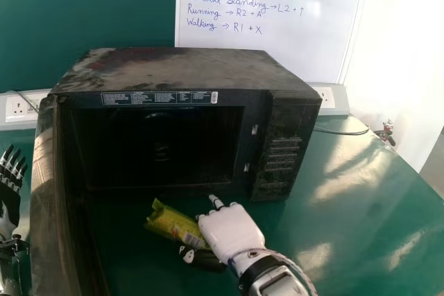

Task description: Put biscuit inside oven

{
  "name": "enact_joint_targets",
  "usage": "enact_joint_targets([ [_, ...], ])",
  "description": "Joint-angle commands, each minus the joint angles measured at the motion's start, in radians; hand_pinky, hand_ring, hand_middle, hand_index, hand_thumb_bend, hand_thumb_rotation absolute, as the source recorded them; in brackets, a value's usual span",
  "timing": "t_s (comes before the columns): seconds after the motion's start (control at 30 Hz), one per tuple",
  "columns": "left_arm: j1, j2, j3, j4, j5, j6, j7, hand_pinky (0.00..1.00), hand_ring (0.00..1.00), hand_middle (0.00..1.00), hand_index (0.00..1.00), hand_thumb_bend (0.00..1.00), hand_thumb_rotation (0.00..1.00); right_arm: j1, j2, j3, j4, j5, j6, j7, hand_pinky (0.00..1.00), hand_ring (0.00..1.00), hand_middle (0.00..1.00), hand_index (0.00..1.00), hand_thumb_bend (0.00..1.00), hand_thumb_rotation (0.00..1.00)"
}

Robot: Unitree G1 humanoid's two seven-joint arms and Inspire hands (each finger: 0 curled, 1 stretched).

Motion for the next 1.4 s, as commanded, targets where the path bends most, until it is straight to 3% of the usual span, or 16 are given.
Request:
enact_joint_targets([
  [0.0, 0.071, -0.088, -0.006, 0.067, -0.002, -0.005, 0.007, 0.4, 0.59, 0.67, 0.78, 0.27, 0.81, -0.019, 0.008, -0.017, -0.018, 0.013, 0.011, -0.015, 0.41, 0.38, 0.48, 0.49, 0.53, 0.0],
  [0.3, 0.066, -0.086, -0.005, 0.079, -0.002, -0.007, 0.007, 0.42, 0.6, 0.68, 0.78, 0.26, 0.79, -0.05, 0.01, -0.057, -0.029, 0.058, 0.026, -0.003, 0.51, 0.46, 0.48, 0.49, 0.53, 0.0],
  [0.43, 0.067, -0.088, -0.006, 0.075, 0.0, -0.007, 0.013, 0.42, 0.59, 0.67, 0.77, 0.26, 0.79, -0.072, 0.017, -0.066, -0.028, 0.056, 0.039, -0.004, 0.46, 0.42, 0.48, 0.49, 0.53, 0.0],
  [0.63, 0.069, -0.091, -0.004, 0.067, 0.001, -0.001, 0.014, 0.43, 0.6, 0.68, 0.77, 0.27, 0.76, -0.108, 0.025, -0.069, -0.026, 0.053, 0.058, 0.017, 0.51, 0.44, 0.42, 0.53, 0.52, 0.0],
  [0.83, 0.071, -0.091, -0.006, 0.066, 0.003, -0.006, 0.012, 0.41, 0.59, 0.67, 0.77, 0.27, 0.77, -0.158, 0.04, -0.063, -0.016, 0.042, 0.078, 0.067, 0.57, 0.56, 0.45, 0.52, 0.53, 0.0],
  [1.13, 0.07, -0.087, -0.005, 0.073, 0.004, -0.003, 0.012, 0.44, 0.6, 0.67, 0.77, 0.27, 0.79, -0.219, 0.076, -0.056, 0.048, 0.043, 0.105, 0.046, 0.4, 0.42, 0.4, 0.51, 0.53, 0.0],
  [1.2, 0.07, -0.088, -0.004, 0.07, 0.002, 0.0, 0.012, 0.43, 0.59, 0.67, 0.76, 0.26, 0.79, -0.234, 0.087, -0.052, 0.066, 0.043, 0.113, 0.045, 0.45, 0.49, 0.44, 0.5, 0.53, 0.0],
  [1.37, 0.075, -0.092, -0.003, 0.062, -0.002, -0.003, 0.004, 0.39, 0.59, 0.67, 0.77, 0.25, 0.78, -0.273, 0.108, -0.04, 0.113, 0.049, 0.126, 0.039, 0.48, 0.47, 0.43, 0.5, 0.53, 0.0],
])
